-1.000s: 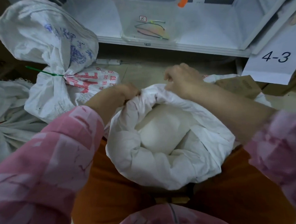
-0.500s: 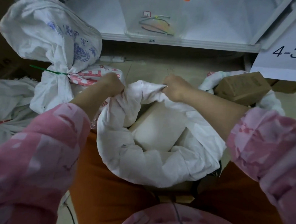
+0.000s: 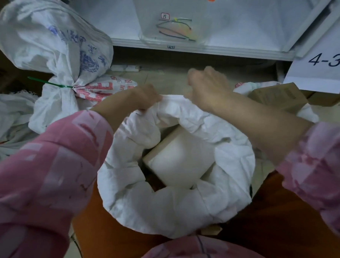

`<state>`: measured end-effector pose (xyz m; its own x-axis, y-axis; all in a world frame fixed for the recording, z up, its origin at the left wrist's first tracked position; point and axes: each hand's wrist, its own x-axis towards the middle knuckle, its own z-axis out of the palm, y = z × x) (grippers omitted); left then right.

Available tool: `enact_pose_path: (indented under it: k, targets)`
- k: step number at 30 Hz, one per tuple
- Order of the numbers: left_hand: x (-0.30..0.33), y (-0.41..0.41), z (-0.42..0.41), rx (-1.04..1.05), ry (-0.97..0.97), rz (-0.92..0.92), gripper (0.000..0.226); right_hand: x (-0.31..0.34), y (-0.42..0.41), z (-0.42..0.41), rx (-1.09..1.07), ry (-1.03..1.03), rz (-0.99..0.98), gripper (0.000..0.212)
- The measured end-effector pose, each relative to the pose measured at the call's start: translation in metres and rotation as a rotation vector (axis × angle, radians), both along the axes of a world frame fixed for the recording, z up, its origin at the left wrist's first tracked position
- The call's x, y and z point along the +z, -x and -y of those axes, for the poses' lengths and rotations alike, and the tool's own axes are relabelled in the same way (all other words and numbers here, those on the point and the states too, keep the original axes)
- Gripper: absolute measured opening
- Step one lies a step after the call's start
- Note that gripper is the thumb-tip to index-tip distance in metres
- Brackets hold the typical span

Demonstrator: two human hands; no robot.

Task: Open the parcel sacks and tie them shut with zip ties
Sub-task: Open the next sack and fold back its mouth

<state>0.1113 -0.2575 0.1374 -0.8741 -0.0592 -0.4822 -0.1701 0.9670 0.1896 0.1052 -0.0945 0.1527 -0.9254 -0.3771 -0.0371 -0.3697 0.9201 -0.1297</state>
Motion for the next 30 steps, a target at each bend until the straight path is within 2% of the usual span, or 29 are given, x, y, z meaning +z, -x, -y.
enact_pose_path:
  k: [2, 5, 8, 9, 11, 13, 14, 16, 18, 21, 23, 26, 28, 30]
  targets:
    - [-0.002, 0.006, 0.006, 0.026, 0.025, -0.005, 0.034, -0.006, -0.014, 0.000, 0.082, -0.155, -0.052, 0.032]
    - [-0.006, 0.012, 0.016, 0.230, -0.223, 0.070, 0.032, -0.032, -0.024, 0.003, 0.084, -0.277, 0.006, 0.023]
    - [-0.016, 0.012, 0.031, 0.369, -0.490, 0.152, 0.034, -0.050, -0.024, 0.003, 0.021, -0.165, 0.095, 0.023]
    - [-0.018, 0.012, 0.036, 0.397, -0.518, 0.158, 0.034, -0.052, -0.022, 0.003, -0.006, -0.100, 0.149, 0.023]
    - [-0.017, 0.015, 0.039, 0.398, -0.404, 0.082, 0.028, -0.054, -0.014, 0.003, -0.057, 0.017, 0.309, 0.013]
    - [-0.009, 0.016, 0.034, 0.196, -0.076, -0.108, 0.025, -0.051, 0.002, -0.003, -0.110, 0.145, 0.473, 0.009]
    - [-0.001, 0.014, 0.027, 0.076, -0.025, -0.201, 0.033, -0.047, 0.010, -0.006, -0.136, 0.189, 0.537, 0.013]
    - [0.014, 0.004, 0.008, -0.114, -0.147, -0.219, 0.049, -0.039, 0.021, -0.012, -0.150, 0.209, 0.631, 0.021]
    - [0.015, -0.003, -0.009, -0.263, -0.119, -0.146, 0.052, -0.032, 0.024, -0.012, -0.126, 0.241, 0.692, 0.019]
    - [0.001, 0.004, -0.016, -0.302, -0.008, -0.226, 0.024, -0.027, 0.024, -0.015, -0.141, 0.368, 0.809, 0.012]
    - [-0.002, 0.010, -0.015, -0.254, 0.035, -0.287, 0.023, -0.024, 0.023, -0.016, -0.143, 0.412, 0.825, 0.006]
    - [-0.003, 0.019, -0.014, -0.252, 0.040, -0.335, 0.030, -0.015, 0.021, -0.014, -0.084, 0.348, 0.657, 0.018]
    - [0.002, 0.018, -0.016, -0.268, -0.068, -0.314, 0.030, -0.012, 0.022, -0.016, -0.059, 0.300, 0.599, 0.010]
    - [0.007, 0.015, -0.020, -0.357, -0.035, -0.229, 0.039, -0.010, 0.023, -0.021, -0.074, 0.329, 0.628, 0.003]
